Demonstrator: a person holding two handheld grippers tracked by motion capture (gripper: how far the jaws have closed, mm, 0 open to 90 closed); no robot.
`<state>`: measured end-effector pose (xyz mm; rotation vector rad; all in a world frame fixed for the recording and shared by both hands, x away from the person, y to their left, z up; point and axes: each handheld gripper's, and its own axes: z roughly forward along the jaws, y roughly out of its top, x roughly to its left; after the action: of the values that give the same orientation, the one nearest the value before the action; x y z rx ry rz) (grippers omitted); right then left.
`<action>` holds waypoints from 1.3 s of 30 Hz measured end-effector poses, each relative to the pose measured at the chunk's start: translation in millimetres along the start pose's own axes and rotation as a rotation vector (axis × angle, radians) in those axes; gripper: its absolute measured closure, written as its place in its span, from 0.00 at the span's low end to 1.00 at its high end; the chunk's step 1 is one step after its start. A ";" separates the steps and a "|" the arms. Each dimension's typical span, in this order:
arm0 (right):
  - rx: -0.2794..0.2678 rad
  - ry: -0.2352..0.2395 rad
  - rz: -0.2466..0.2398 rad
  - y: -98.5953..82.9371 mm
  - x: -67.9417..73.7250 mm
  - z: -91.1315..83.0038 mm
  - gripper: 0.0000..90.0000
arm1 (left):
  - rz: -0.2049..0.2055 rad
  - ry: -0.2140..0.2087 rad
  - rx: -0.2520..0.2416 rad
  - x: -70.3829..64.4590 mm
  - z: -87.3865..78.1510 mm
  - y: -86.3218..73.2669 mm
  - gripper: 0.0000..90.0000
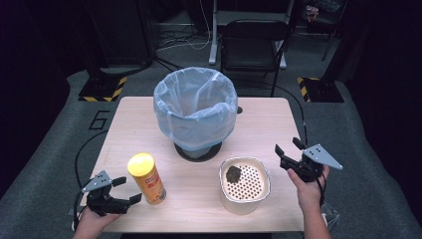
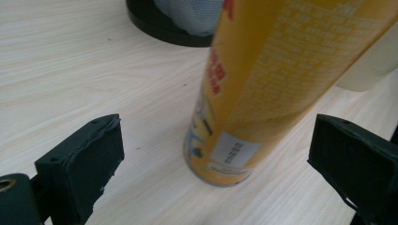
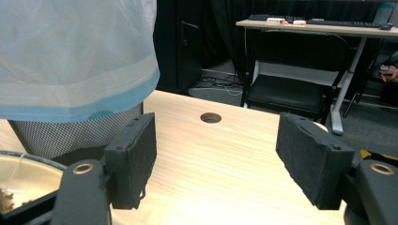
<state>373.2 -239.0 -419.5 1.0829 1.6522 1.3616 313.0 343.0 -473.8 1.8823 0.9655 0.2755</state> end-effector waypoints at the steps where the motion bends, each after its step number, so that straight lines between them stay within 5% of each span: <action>1: 0.004 -0.003 0.004 -1.0 -0.2 -0.2 0.32 | 0.011 -0.005 0.004 -2.4 1.8 1.8 0.04; 8: 0.009 -0.007 0.025 -7.9 -3.7 -3.5 0.32 | 0.085 -0.024 0.026 -12.0 18.4 10.1 0.04; 14: 0.021 -0.017 0.044 -14.7 -7.4 -5.1 0.32 | 0.059 -0.023 0.016 -13.1 31.1 3.7 0.06; 21: 0.055 -0.030 0.038 -25.0 -9.8 -2.3 0.32 | 0.091 -0.008 -0.011 -11.0 38.8 1.0 0.09; 30: 0.067 -0.034 0.051 -31.1 -12.3 -1.7 0.32 | 0.121 0.010 0.041 -9.1 44.2 -4.2 0.15; 39: 0.066 -0.034 0.069 -34.8 -16.3 -2.3 0.32 | 0.137 0.016 0.041 -11.0 51.6 -10.8 0.16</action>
<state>371.9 -257.9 -453.0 1.2047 1.6587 1.3327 329.1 303.5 -506.7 1.9900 0.8592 0.3549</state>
